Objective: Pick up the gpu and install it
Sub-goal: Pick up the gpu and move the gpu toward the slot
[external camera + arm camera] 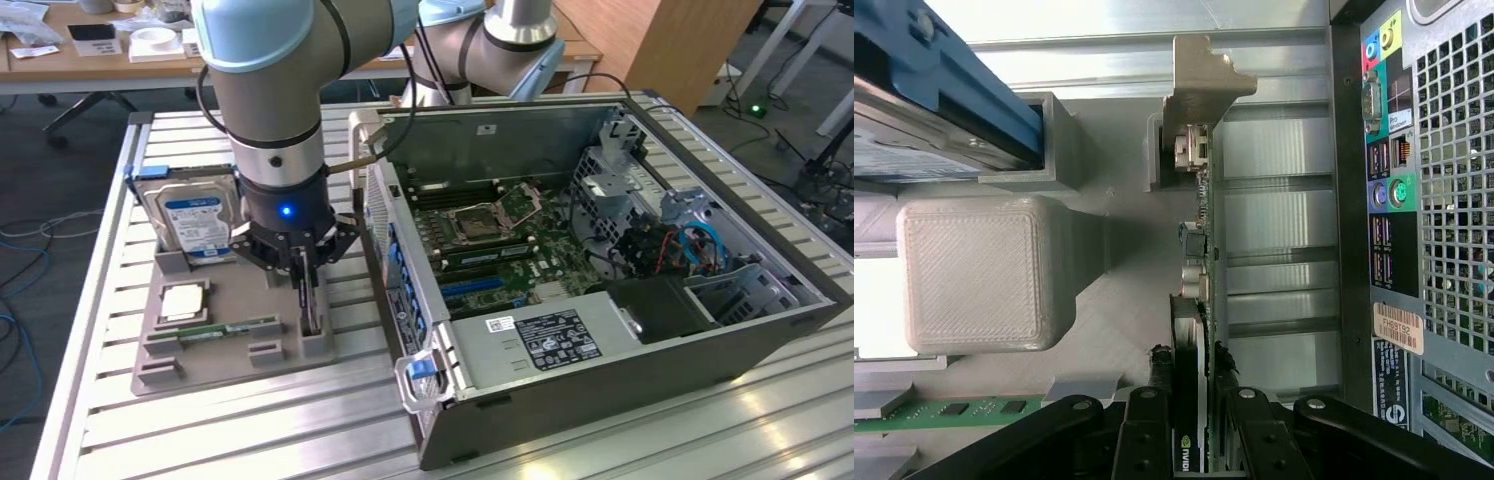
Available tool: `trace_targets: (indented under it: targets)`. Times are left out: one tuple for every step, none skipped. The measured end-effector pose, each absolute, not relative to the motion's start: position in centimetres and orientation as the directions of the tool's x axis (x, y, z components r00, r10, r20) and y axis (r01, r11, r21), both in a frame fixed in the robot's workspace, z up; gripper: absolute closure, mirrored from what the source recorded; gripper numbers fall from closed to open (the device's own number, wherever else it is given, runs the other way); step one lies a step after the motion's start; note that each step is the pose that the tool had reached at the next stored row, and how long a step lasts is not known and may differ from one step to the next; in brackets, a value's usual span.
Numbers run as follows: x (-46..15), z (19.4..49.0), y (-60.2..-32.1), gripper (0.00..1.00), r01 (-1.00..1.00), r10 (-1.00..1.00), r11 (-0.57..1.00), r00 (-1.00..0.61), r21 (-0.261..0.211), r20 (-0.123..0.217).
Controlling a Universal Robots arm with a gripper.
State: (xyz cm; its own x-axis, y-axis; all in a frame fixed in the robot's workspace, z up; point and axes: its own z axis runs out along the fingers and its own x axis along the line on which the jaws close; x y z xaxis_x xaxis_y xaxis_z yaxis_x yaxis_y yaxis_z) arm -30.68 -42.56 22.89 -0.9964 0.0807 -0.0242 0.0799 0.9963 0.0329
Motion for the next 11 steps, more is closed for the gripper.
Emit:
trace_targets:
  targets:
    - [-30.68,22.89,-42.56,0.74,0.08,0.081,0.996,-0.996,0.033,-0.024]
    - [-30.68,22.89,-42.56,0.74,0.08,0.081,0.996,-0.996,0.033,-0.024]
    - [-30.68,22.89,-42.56,0.74,0.079,0.08,0.996,-0.997,0.033,-0.024]
    - [-30.68,22.89,-42.56,0.74,0.076,0.077,0.997,-0.997,0.033,-0.024]
    - [-30.68,22.89,-42.56,0.74,0.072,0.073,0.997,-0.997,0.033,-0.024]
    - [-30.68,22.89,-42.56,0.74,0.071,0.071,0.997,-0.997,0.033,-0.024]
    - [-30.68,22.89,-42.56,0.74,0.071,0.071,0.997,-0.997,0.033,-0.024]
    - [-30.68,22.89,-42.56,0.74,0.071,0.071,0.997,-0.997,0.033,-0.024]
    - [-30.68,22.89,-42.56,0.74,0.071,0.071,0.997,-0.997,0.033,-0.024]
    - [-30.68,22.89,-42.56,0.74,0.071,0.071,0.997,-0.997,0.033,-0.024]
    - [-30.68,22.91,-42.56,0.74,0.07,0.071,0.997,-0.997,0.033,-0.024]
